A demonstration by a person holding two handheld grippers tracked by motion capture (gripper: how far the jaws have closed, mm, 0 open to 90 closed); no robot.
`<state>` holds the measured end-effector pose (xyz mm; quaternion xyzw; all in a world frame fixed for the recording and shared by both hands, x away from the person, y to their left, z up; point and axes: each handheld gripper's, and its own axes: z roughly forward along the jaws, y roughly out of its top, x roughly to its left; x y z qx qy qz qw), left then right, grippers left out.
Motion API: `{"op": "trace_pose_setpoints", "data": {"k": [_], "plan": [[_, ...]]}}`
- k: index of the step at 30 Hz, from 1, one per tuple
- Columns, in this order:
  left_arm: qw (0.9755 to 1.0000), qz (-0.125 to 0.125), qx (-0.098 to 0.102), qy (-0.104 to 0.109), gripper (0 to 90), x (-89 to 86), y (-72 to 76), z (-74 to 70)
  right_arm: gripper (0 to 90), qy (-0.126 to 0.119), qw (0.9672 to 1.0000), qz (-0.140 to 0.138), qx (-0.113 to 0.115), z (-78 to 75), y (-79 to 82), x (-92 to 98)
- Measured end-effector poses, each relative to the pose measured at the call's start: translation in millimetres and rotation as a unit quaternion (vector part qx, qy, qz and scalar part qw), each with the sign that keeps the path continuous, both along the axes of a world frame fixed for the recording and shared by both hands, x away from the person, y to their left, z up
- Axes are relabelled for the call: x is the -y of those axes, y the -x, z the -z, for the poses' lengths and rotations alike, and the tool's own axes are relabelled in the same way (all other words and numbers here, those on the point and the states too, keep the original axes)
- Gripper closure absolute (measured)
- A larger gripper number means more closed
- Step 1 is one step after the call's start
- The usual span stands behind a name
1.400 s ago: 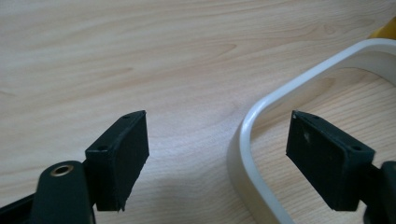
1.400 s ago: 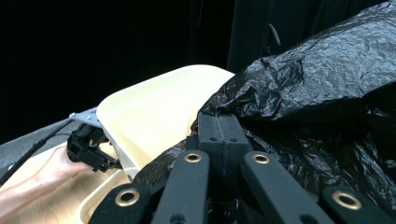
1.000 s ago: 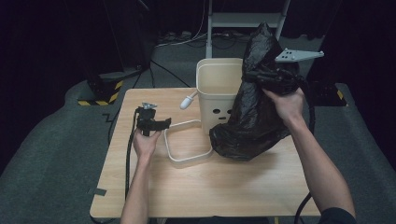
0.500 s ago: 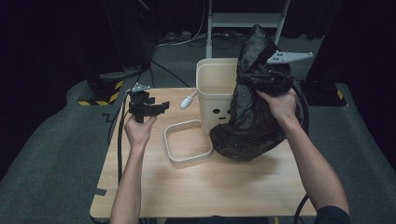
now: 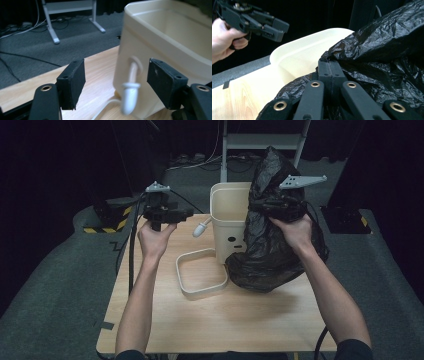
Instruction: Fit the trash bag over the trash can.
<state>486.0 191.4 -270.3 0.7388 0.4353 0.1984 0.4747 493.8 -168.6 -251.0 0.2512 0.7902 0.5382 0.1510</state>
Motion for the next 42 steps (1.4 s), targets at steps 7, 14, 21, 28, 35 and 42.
{"op": "trace_pose_setpoints", "data": {"k": [7, 14, 21, 28, 35, 42], "plan": [[0.9996, 0.027, 0.002, 0.002, 30.5, 20.6, -8.8, -15.1, 90.0, 0.005, 0.9999, -0.006, 0.009, -8.7, 1.6, -4.4], [0.9991, 0.043, 0.002, 0.004, 30.0, 36.6, -15.2, -25.9, 90.0, 0.027, 0.9995, -0.015, -0.003, -2.5, -5.2, -16.8], [0.9979, 0.064, -0.001, 0.008, 29.0, 55.3, -21.7, -37.7, 90.0, 0.032, 0.9992, -0.02, -0.012, -0.7, -7.6, -19.1], [0.9969, 0.078, -0.006, -0.007, 27.9, 81.4, -30.0, -44.4, 90.0, 0.053, 0.9983, -0.023, -0.007, -4.4, -5.6, -24.3], [0.9959, 0.089, -0.009, -0.013, 25.8, 104.4, -36.3, -49.1, 90.0, 0.064, 0.9972, -0.033, -0.021, -2.7, -8.8, -30.3], [0.9942, 0.107, -0.008, -0.005, 23.6, 122.0, -38.3, -52.7, 90.0, 0.081, 0.9952, -0.045, -0.031, -4.3, -10.9, -35.9]]}}
